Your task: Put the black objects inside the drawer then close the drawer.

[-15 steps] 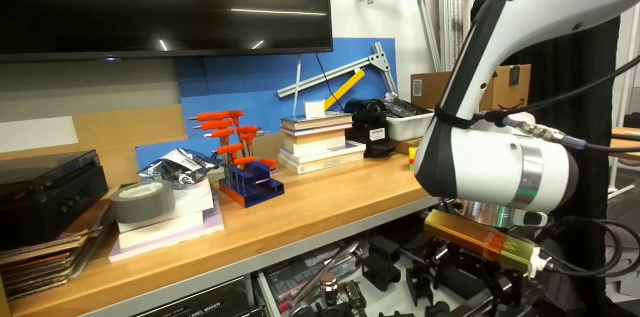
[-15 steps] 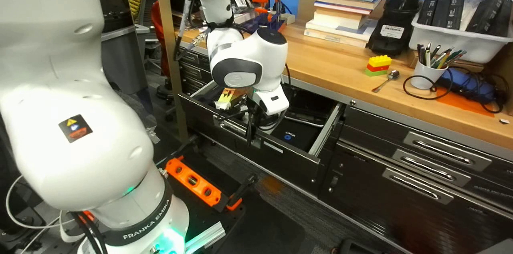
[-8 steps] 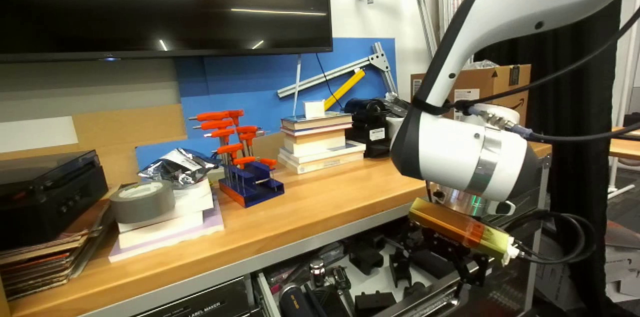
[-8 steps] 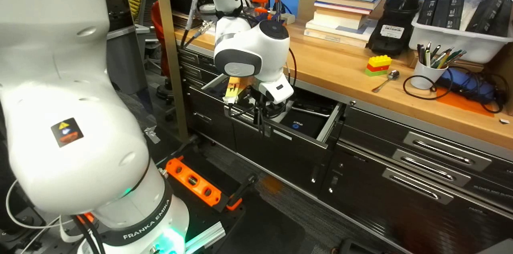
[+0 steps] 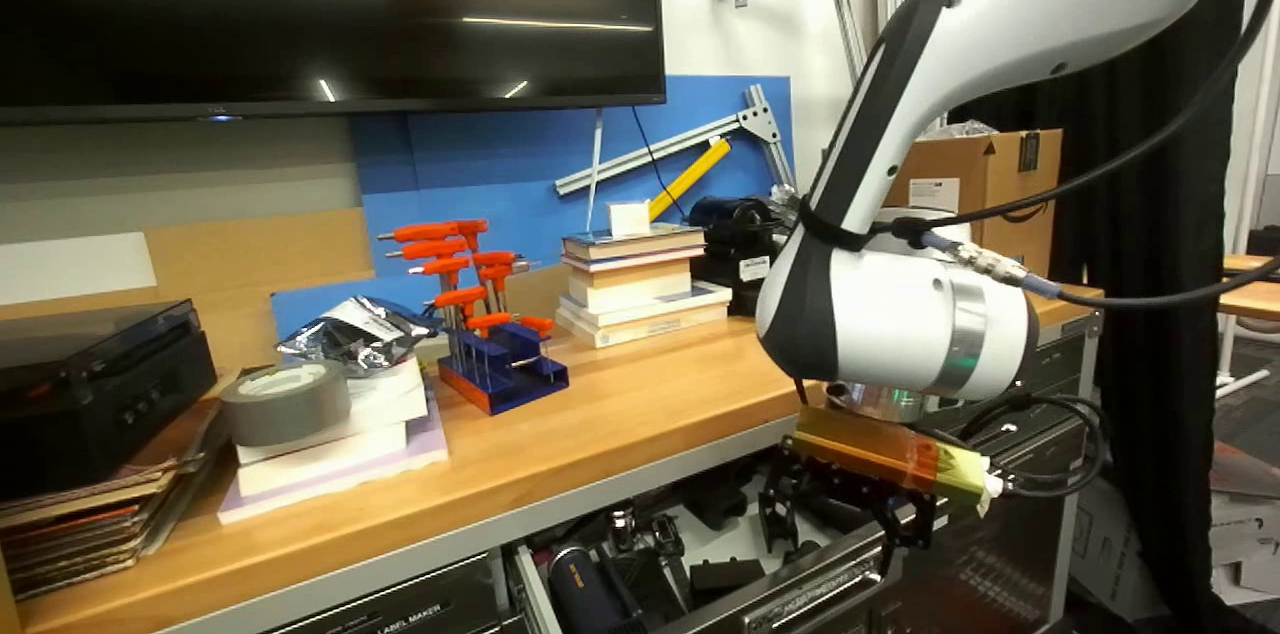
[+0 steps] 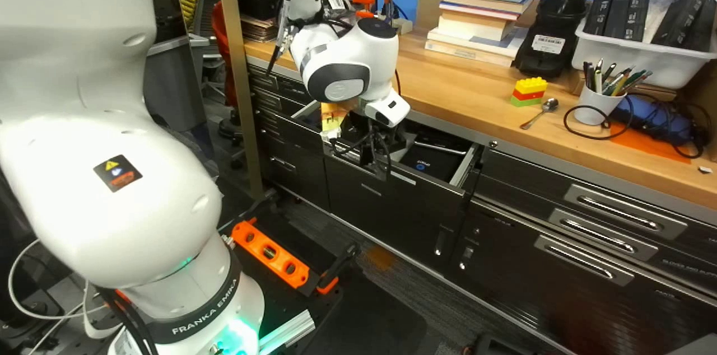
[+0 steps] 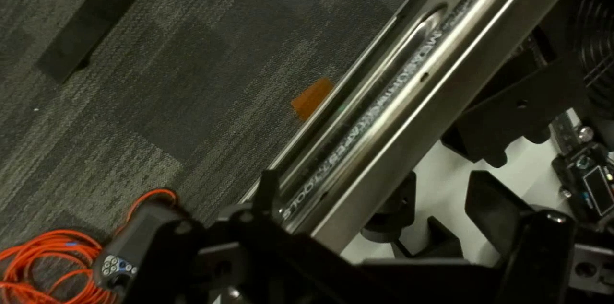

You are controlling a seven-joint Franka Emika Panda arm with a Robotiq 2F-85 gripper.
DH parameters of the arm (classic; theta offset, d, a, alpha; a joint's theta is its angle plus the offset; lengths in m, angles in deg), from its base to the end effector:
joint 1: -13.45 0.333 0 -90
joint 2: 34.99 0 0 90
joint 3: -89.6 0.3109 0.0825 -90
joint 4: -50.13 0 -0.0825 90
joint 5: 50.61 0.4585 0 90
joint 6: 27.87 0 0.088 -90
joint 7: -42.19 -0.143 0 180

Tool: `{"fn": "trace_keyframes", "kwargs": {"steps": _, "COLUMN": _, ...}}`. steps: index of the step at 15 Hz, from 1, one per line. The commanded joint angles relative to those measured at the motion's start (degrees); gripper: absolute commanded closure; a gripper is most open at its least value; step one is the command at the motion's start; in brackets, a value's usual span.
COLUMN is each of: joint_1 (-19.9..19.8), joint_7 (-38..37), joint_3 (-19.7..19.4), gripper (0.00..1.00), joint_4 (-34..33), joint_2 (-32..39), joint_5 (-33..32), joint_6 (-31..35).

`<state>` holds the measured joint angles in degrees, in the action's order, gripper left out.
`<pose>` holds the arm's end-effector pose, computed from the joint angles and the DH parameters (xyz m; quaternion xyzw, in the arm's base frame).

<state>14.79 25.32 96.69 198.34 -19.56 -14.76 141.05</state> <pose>0.4601 0.0404 0.0565 -0.9236 0.3707 -0.0196 0.0954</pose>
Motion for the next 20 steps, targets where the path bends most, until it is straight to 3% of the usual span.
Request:
{"fn": "trace_keyframes", "kwargs": {"steps": 1, "joint_1": 9.35, "joint_7": -12.72, "joint_3": -11.09, "gripper": 0.0, "joint_4": 4.18, "joint_2": -6.24, "joint_5": -15.81, "joint_6": -0.76}}
{"fn": "trace_keyframes", "kwargs": {"steps": 6, "joint_1": 14.45, "joint_7": -27.21, "joint_3": -20.05, "gripper": 0.0, "joint_4": 3.84, "joint_2": -10.15, "joint_5": -37.47, "joint_6": -2.35}}
{"fn": "trace_keyframes", "kwargs": {"steps": 9, "joint_1": 22.73, "joint_7": -41.59, "joint_3": -31.56, "gripper": 0.0, "joint_4": 0.77, "joint_2": -11.46, "joint_5": -53.29, "joint_6": -11.24}}
{"fn": "trace_keyframes", "kwargs": {"steps": 11, "joint_1": 23.31, "joint_7": -50.55, "joint_3": -33.19, "gripper": 0.0, "joint_4": -0.52, "joint_2": -14.11, "joint_5": -62.42, "joint_6": -19.14}}
{"fn": "trace_keyframes", "kwargs": {"steps": 12, "joint_1": 23.64, "joint_7": -55.03, "joint_3": -32.79, "gripper": 0.0, "joint_4": -1.04, "joint_2": -15.41, "joint_5": -65.57, "joint_6": -24.51}}
{"fn": "trace_keyframes", "kwargs": {"steps": 13, "joint_1": 15.87, "joint_7": -59.33, "joint_3": -24.29, "gripper": 0.0, "joint_4": -1.24, "joint_2": -16.16, "joint_5": -68.42, "joint_6": -28.79}}
{"fn": "trace_keyframes", "kwargs": {"steps": 15, "joint_1": 13.0, "joint_7": -62.19, "joint_3": -18.91, "gripper": 0.0, "joint_4": -1.8, "joint_2": -17.17, "joint_5": -67.16, "joint_6": -38.42}}
{"fn": "trace_keyframes", "kwargs": {"steps": 16, "joint_1": 17.95, "joint_7": -62.47, "joint_3": -22.67, "gripper": 0.0, "joint_4": -2.06, "joint_2": -17.39, "joint_5": -65.37, "joint_6": -42.7}}
{"fn": "trace_keyframes", "kwargs": {"steps": 17, "joint_1": 11.02, "joint_7": -61.94, "joint_3": -15.05, "gripper": 0.0, "joint_4": -2.2, "joint_2": -17.44, "joint_5": -64.02, "joint_6": -45.83}}
{"fn": "trace_keyframes", "kwargs": {"steps": 20, "joint_1": 8.29, "joint_7": -59.66, "joint_3": -11.25, "gripper": 0.0, "joint_4": -2.74, "joint_2": -15.79, "joint_5": -59.76, "joint_6": -51.5}}
